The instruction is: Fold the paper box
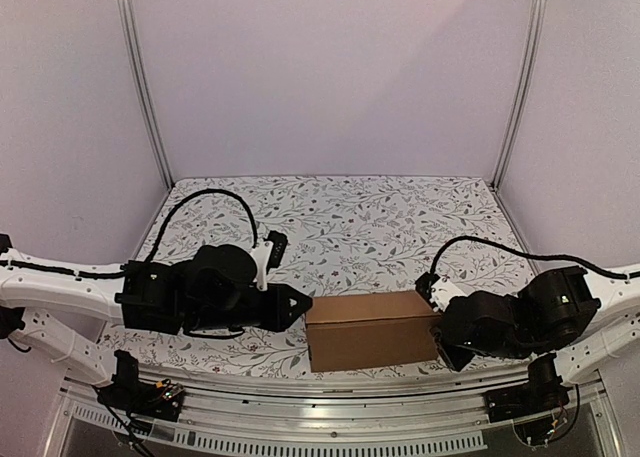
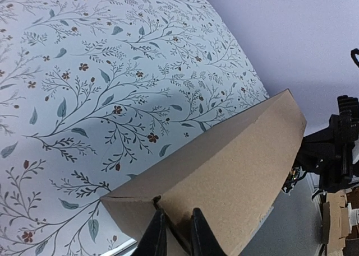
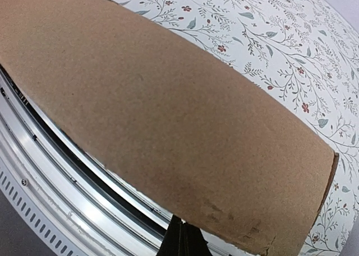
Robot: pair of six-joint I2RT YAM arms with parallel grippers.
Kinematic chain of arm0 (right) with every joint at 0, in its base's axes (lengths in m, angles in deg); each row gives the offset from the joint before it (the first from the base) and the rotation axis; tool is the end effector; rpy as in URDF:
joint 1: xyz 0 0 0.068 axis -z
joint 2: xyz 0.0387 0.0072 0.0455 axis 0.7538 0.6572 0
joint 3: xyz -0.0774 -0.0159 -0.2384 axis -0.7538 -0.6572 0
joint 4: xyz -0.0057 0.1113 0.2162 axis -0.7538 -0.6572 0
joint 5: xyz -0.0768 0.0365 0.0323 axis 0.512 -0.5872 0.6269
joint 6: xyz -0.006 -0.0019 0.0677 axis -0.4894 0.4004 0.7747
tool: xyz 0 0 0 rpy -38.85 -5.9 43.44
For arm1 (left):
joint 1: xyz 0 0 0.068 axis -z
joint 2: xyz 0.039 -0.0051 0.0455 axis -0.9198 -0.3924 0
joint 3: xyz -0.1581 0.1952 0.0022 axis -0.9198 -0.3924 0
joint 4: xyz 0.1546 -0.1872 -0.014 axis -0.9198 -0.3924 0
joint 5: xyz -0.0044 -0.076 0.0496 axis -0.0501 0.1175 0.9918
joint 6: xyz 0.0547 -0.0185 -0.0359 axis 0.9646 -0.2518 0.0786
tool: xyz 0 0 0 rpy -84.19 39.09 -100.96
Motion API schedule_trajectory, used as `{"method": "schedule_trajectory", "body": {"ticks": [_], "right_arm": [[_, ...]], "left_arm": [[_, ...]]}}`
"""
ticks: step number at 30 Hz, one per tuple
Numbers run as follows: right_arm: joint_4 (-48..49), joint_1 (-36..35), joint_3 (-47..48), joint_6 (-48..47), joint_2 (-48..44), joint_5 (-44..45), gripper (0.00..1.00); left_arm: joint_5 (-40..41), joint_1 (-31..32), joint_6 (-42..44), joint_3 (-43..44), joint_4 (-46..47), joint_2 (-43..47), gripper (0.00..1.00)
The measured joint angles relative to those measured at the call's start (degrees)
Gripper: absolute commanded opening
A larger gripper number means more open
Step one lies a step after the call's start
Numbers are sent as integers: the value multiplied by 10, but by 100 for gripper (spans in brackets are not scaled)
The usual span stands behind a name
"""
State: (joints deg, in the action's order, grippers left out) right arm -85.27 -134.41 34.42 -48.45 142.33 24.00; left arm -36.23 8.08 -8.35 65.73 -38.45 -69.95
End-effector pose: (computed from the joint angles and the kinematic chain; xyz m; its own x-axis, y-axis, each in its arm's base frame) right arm 0.0422 0.1876 0.2335 -0.5945 -0.5102 -0.6215 -0.6056 0.7925 -0.0713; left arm 0.0852 -0.2604 0.2369 -0.7886 -0.0385 -0.6137 0.4005 0.7251 -0.5602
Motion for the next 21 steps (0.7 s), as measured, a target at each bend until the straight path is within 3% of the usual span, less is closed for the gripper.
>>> {"method": "schedule_trajectory", "body": {"ticks": [10, 21], "right_arm": [[16, 0, -17, 21, 18, 73, 0], [47, 1, -17, -7, 24, 64, 0]], "left_arm": [[5, 0, 17, 19, -45, 5, 24], [37, 1, 85, 91, -196, 5, 30]]}}
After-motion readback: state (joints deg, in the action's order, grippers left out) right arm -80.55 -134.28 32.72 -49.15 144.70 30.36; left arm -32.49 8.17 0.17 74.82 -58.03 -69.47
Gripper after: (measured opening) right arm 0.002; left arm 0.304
